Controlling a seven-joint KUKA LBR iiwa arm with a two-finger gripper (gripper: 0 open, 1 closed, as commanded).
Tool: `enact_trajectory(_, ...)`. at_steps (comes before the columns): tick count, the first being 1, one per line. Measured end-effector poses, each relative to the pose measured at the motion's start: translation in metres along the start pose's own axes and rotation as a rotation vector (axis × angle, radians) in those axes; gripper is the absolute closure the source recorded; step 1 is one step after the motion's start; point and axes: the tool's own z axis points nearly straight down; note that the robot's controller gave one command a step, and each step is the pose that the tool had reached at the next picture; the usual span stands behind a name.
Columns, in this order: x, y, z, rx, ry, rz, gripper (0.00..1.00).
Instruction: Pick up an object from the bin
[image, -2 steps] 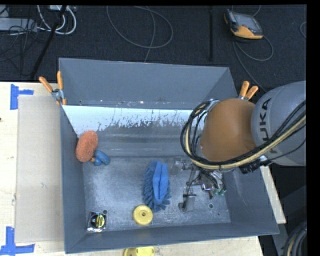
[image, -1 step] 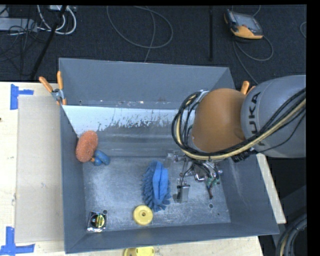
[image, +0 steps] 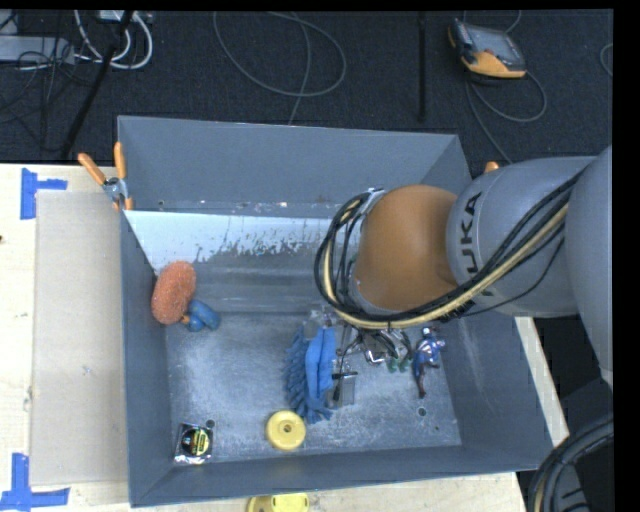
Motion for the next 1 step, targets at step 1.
enact_trajectory(1, 0.0075, 0.002, 0.0443, -0.001, 0.002, -0.004, 1.0)
